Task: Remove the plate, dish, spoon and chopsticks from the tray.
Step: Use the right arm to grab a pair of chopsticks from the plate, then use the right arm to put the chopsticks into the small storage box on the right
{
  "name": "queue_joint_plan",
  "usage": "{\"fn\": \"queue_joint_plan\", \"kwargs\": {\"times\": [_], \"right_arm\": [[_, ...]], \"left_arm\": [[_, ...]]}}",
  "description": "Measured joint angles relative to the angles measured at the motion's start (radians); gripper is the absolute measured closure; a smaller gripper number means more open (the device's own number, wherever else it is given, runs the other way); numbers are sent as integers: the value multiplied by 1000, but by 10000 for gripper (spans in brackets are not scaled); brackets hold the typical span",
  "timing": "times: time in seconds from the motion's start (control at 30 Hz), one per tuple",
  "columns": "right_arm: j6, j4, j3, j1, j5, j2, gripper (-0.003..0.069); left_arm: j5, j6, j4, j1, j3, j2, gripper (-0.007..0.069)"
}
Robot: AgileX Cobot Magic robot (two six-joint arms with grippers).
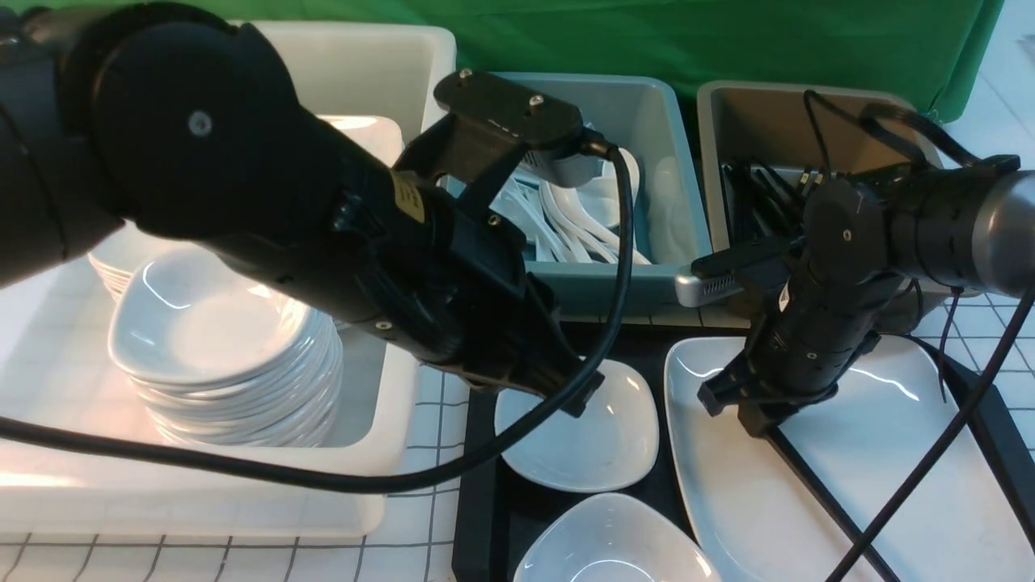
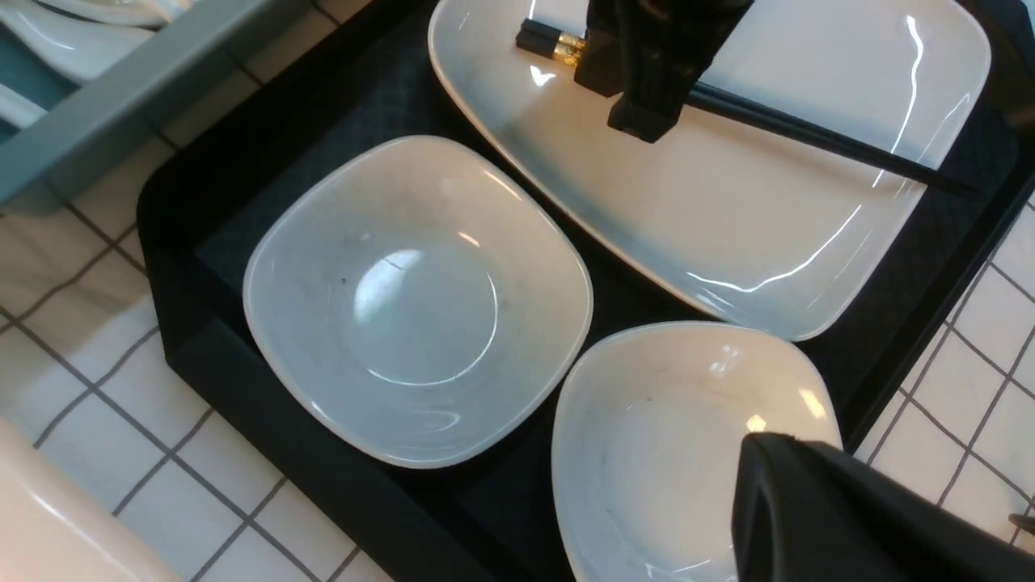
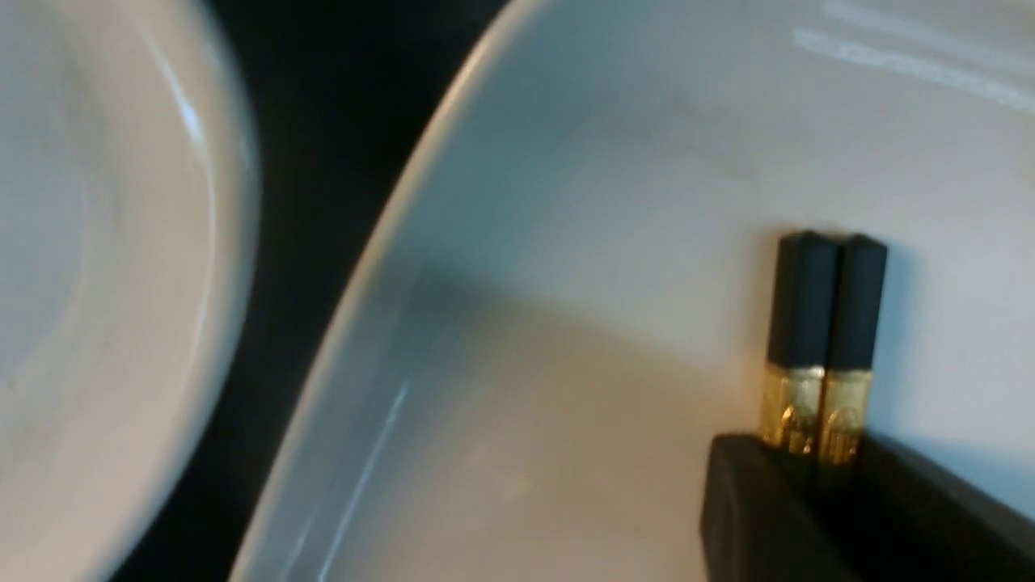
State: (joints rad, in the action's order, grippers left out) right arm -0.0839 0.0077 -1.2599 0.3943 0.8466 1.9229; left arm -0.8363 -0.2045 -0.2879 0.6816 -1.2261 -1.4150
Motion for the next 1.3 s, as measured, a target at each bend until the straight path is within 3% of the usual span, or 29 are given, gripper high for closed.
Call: {"fn": "queue_joint_plan", "kwargs": {"times": [0.27,0.47,0.6,0.77,0.97,1.3], "right_arm": [[-58,22,3,4,70,-180,521],[-79,24,-136,-40,5,-265,521],[-79,23,-270,-116,-206,-248,521],[-74,23,-332,-203,-522,-197,521],[-69,23,-335,-266,-765,-86,521],[-74,23,-335,-321,-774,89,515]], "left_arm": [[56,2,0,0,5,0,628],[305,2,0,0,5,-1,628],[591,2,0,0,5,-2,628],[777,2,0,0,5,-8,628],[770,2,3,0,5,-64,628],[686,2,23,0,5,-115,627]]}}
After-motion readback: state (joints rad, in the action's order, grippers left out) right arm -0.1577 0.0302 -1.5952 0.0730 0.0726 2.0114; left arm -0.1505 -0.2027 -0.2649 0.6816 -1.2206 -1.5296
